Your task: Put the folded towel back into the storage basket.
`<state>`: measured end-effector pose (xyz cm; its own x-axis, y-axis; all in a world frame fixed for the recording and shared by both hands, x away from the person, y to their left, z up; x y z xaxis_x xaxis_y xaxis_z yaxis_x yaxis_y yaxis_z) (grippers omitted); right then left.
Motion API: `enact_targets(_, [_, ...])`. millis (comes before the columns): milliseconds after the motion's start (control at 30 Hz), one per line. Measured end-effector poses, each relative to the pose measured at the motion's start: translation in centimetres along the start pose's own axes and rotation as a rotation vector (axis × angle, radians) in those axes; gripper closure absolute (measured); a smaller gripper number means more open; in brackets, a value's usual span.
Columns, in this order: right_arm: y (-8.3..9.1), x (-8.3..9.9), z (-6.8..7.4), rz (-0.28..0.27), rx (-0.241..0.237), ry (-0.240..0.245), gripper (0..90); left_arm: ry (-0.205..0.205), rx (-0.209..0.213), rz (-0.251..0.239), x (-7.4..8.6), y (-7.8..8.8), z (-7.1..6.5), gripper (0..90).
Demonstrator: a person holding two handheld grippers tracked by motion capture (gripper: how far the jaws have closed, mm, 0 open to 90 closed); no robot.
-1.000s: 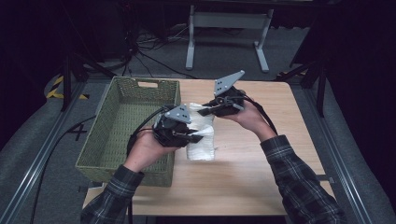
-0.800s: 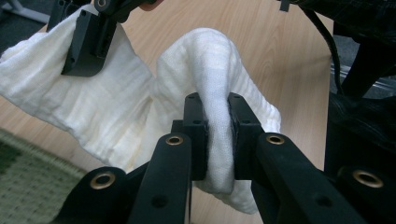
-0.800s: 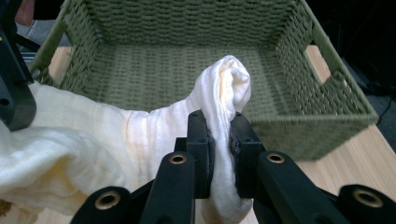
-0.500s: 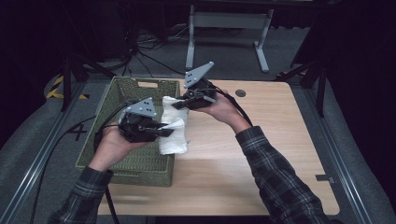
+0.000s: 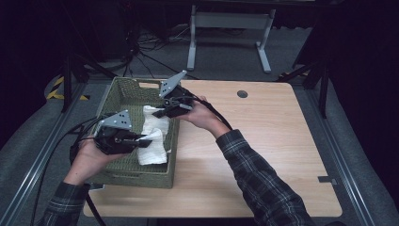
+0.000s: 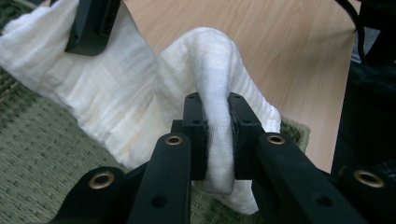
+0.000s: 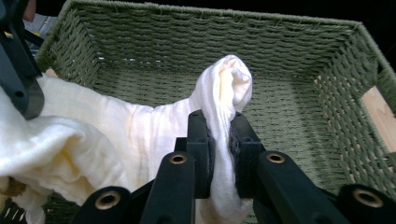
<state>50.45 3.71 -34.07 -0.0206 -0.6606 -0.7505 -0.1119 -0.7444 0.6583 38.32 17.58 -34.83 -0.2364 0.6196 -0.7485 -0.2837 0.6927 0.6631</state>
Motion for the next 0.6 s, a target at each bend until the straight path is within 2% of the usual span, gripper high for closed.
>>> enact_targets(133, [-0.6, 0.4, 0.2, 0.005, -0.011, -0.012, 81.8, 0.009, 0.019, 0.023, 0.7, -0.9, 0.0, 78.8])
enact_targets(167, [-0.8, 0.6, 0.1, 0.01, -0.013, -0.013, 81.8, 0.016, 0.024, 0.029, 0.8, -1.2, 0.1, 74.0])
enact_targets(267, [-1.4, 1.2, -0.1, 0.021, -0.018, -0.022, 81.8, 0.041, -0.013, 0.022, 1.0, -1.9, 0.6, 52.7])
enact_targets(367, [-1.9, 1.7, -0.5, 0.028, -0.023, -0.027, 81.8, 0.057, -0.025, 0.003, 1.0, -2.1, 1.0, 44.0])
enact_targets(600, [-2.3, 2.1, -1.5, 0.029, -0.017, -0.033, 81.8, 0.068, -0.035, -0.03, 0.7, -2.5, 1.0, 36.8])
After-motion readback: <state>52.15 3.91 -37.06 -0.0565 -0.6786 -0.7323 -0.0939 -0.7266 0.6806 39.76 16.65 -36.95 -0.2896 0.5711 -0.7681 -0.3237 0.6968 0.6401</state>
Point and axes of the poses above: each handheld gripper's, and its own axes: y roughly backward along the jaws, x roughly out of its underside, z roughly to its left, the point moved 5 cm from there along -y, roughly forward along the jaws, and after that the axes turned 4 degrees about -y, right-handed, at the moved point
